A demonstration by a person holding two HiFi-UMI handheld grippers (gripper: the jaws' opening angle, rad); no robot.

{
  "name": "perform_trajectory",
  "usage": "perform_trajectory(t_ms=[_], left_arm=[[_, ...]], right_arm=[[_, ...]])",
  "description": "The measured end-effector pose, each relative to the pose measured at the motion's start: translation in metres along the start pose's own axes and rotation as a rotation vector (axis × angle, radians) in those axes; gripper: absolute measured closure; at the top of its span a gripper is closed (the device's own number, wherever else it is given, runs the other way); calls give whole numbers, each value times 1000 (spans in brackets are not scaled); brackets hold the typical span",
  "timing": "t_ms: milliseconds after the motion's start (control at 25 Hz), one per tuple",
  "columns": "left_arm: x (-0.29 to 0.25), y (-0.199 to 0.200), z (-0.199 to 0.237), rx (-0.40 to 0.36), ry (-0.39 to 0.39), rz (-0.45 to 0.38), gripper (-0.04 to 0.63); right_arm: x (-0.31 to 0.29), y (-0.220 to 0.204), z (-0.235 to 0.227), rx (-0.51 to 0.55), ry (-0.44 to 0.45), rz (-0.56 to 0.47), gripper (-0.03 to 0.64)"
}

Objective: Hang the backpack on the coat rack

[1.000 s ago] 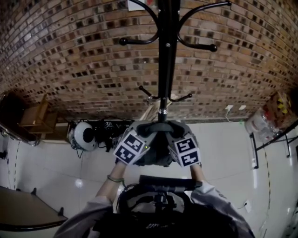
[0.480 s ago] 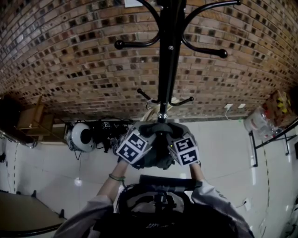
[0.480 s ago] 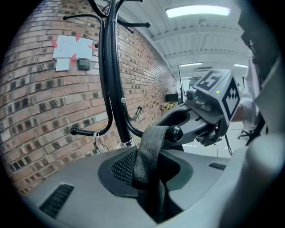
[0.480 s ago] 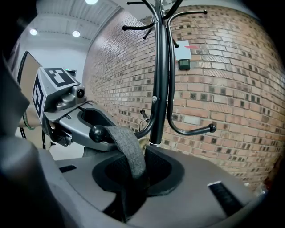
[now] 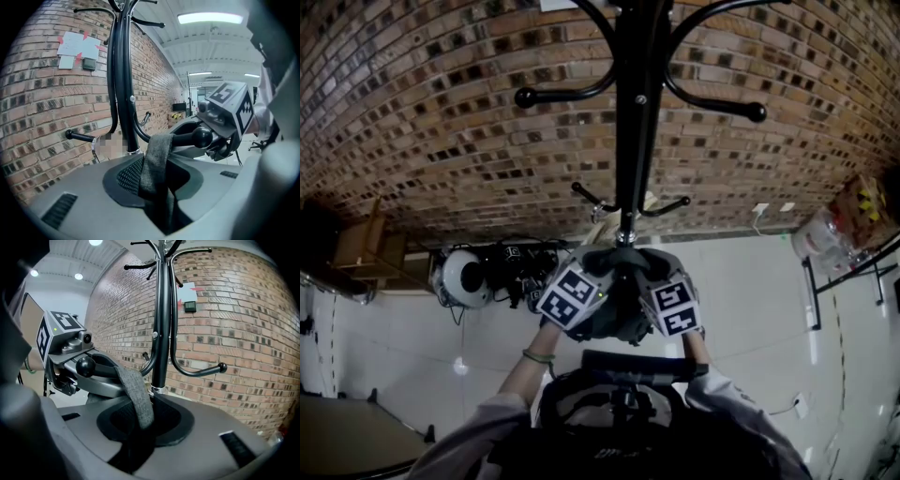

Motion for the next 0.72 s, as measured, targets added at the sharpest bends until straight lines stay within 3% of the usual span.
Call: perform_trajectory(t_ms=[280, 400, 720], left_arm=[[2, -1, -3, 23, 47, 1, 480], [8, 0, -7, 47, 58, -8, 462], [39, -1, -22, 46, 131, -38, 453]], right_arm=[[4, -2, 3, 10, -6, 6, 508], [15, -3, 3, -16, -10, -3, 474], [50, -17, 4, -95, 3, -18, 474]])
Point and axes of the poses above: the fingertips, and each gripper's own axes: x backward along the fingers, z to its left, y out of its top, the point moved 4 cm from there along x, backward along the fingers, and after that the axes turned 6 degrees about -y, right-handed, at the moved point
